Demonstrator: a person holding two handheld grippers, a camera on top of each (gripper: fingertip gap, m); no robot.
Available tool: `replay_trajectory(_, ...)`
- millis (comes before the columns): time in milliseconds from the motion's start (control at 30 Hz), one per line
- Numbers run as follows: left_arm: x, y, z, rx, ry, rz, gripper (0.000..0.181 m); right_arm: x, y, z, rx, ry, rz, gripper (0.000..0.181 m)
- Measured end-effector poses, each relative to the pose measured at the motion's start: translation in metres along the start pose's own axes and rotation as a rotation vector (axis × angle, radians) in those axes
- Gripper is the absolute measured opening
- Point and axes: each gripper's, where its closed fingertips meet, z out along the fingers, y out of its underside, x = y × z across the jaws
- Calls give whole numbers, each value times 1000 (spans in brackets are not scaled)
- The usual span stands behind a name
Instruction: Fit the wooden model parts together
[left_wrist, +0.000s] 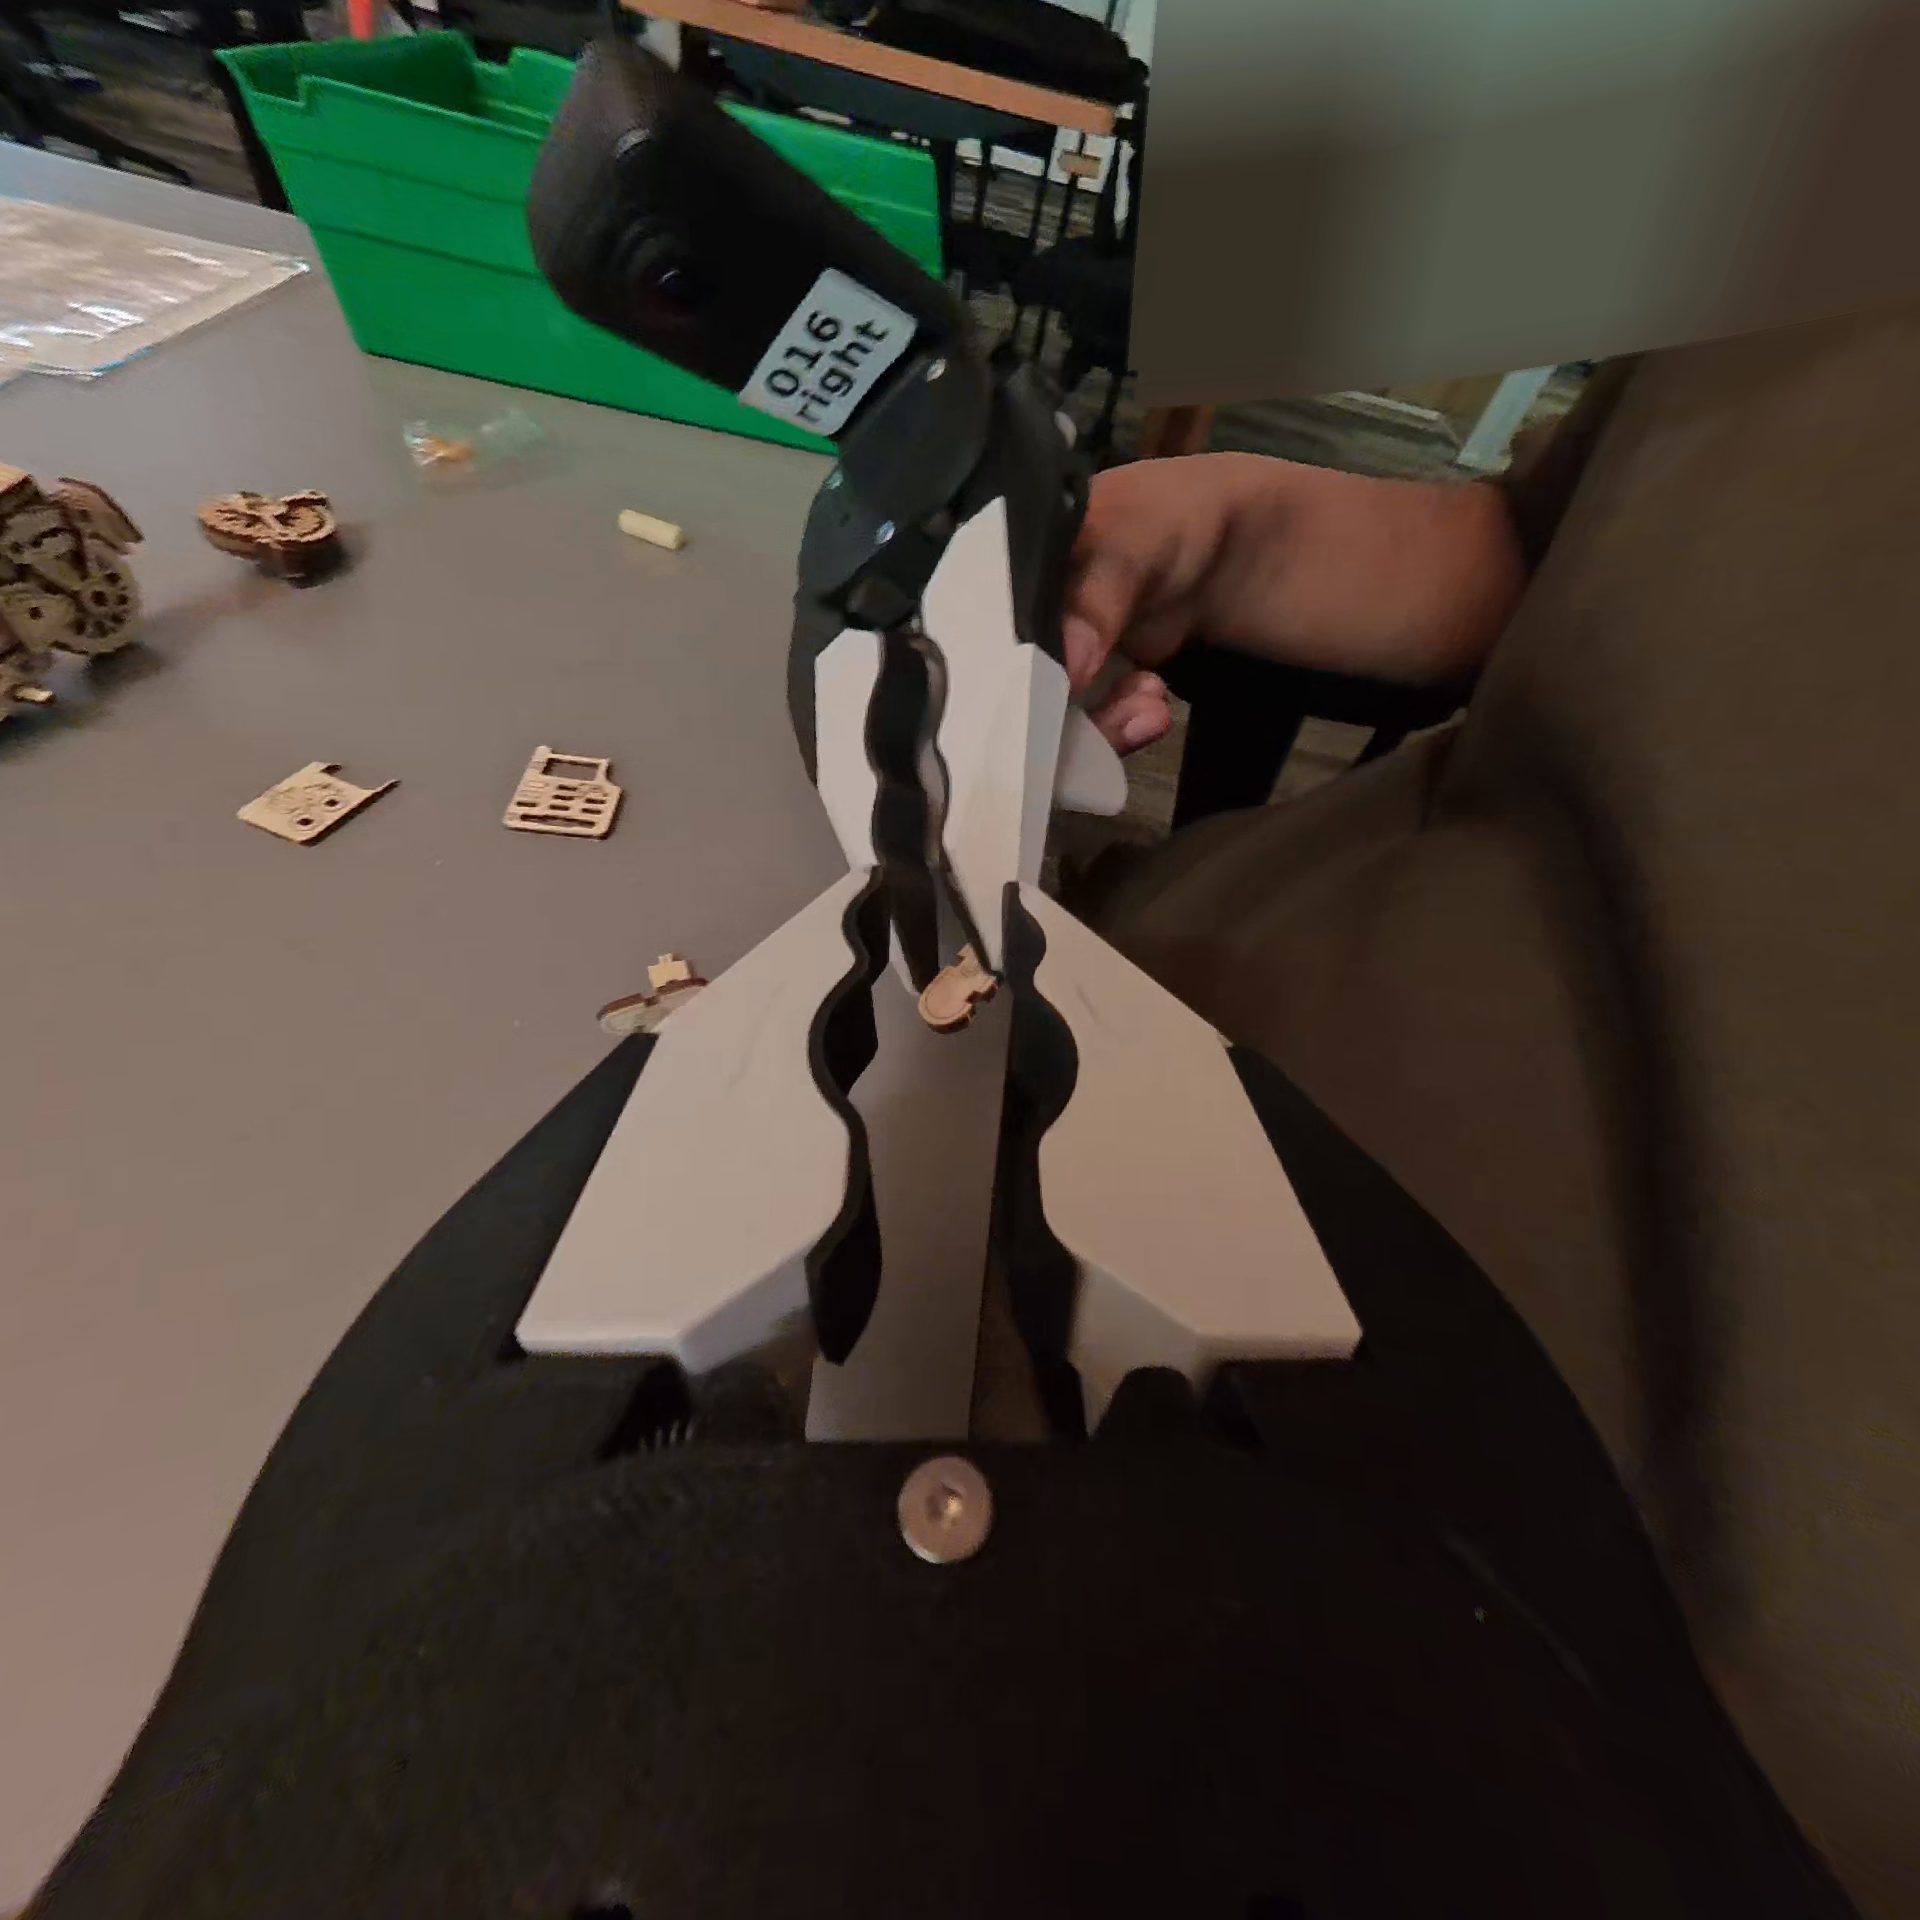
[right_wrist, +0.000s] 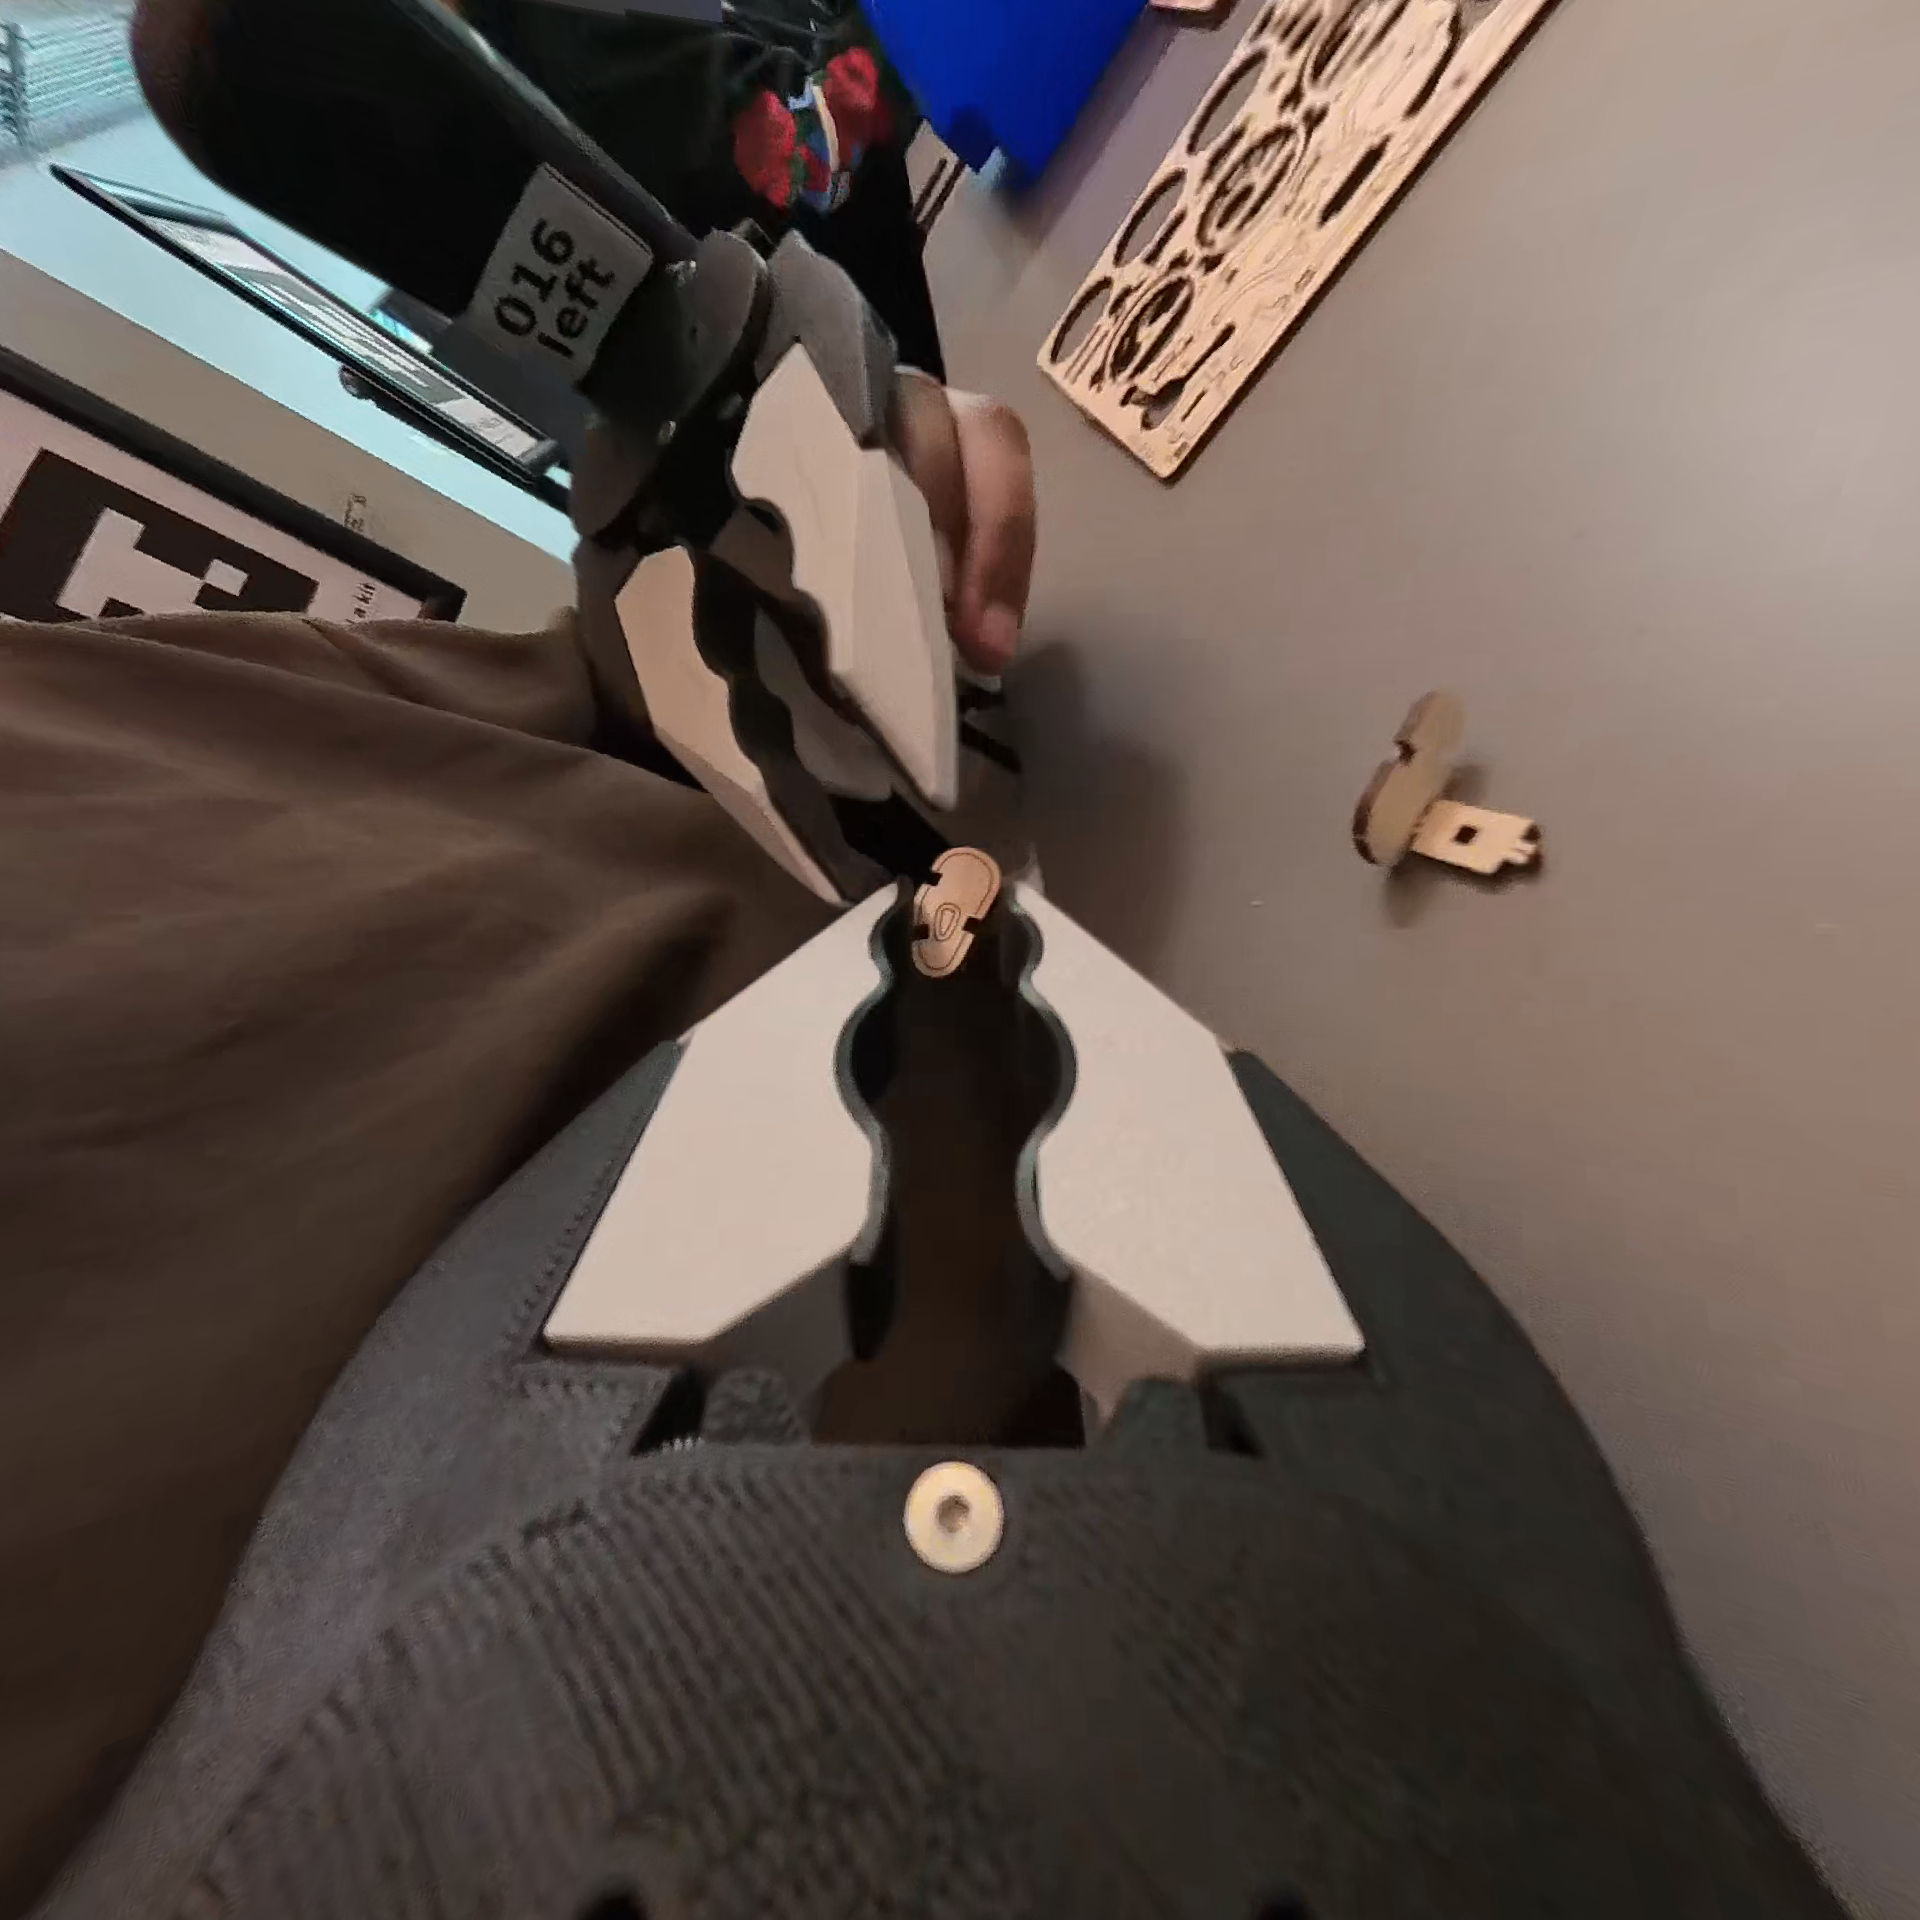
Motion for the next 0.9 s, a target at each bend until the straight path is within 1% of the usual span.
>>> replay_trajectory(167, 6, 6, 2, -38, 25, 30, 17, 0, -4, -6, 38, -60, 84, 14)
replay_trajectory(300, 2, 9, 3, -60, -8, 47, 15, -5, -5, -8, 45, -123, 129, 14)
replay_trajectory(367, 5, 11, 4, -67, -2, 60, 12, -6, -5, -7, 48, -131, 140, 14)
replay_trajectory(433, 8, 11, 5, -69, 5, 77, 9, -5, -5, -6, 52, -132, 148, 10)
replay_trajectory(533, 3, 11, 6, -76, -30, 82, 6, -2, -8, -8, 74, -124, 163, 12)
replay_trajectory(633, -2, 6, 5, -46, -40, 25, 3, -1, -15, -11, 116, -126, 164, 13)
replay_trajectory(733, -4, -4, 3, 28, -5, -104, 1, -1, -24, -16, 169, -128, 162, 19)
replay_trajectory(900, -11, -14, 2, 109, 40, -304, 0, 1, -35, -24, 238, -109, 125, 24)
